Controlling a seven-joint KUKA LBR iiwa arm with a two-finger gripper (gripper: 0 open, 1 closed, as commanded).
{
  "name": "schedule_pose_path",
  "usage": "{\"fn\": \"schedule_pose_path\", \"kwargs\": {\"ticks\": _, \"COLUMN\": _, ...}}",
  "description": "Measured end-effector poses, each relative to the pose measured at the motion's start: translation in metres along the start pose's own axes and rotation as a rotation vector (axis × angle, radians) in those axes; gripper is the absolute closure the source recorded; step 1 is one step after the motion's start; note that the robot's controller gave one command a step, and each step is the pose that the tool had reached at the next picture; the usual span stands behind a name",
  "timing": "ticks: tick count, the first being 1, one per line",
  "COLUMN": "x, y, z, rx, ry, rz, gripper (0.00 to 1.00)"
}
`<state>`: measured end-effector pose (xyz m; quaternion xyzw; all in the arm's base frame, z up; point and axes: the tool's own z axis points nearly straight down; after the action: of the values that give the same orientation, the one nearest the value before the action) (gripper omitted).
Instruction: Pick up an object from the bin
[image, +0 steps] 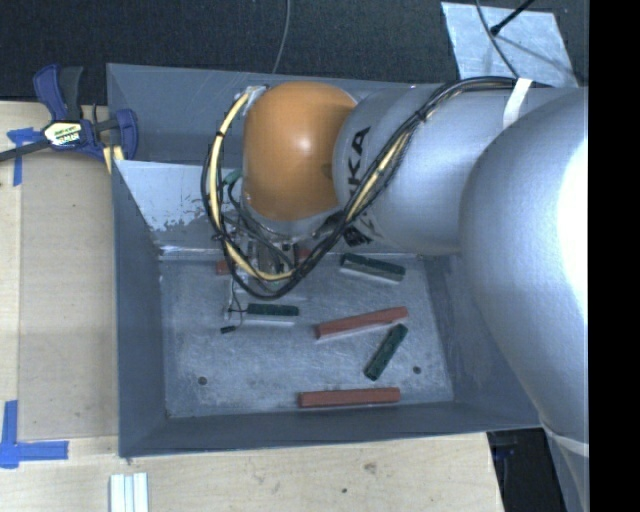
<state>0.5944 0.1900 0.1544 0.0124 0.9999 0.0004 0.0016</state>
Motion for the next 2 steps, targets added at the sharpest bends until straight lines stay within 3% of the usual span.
{"fn": "schedule_pose_path", "kwargs": {"ticks": 1, "x": 0.002, "y": -0.002, "z": 0.018, "rx": 0.001, "ry": 0.001, "rz": 0.001, "gripper": 0.00}}
{"fn": "schedule_pose_path", "kwargs": {"ticks": 2, "x": 0.015, "y": 0.003, "z": 0.054, "rx": 0.000, "ry": 0.000, "rz": 0.038, "gripper": 0.00}}
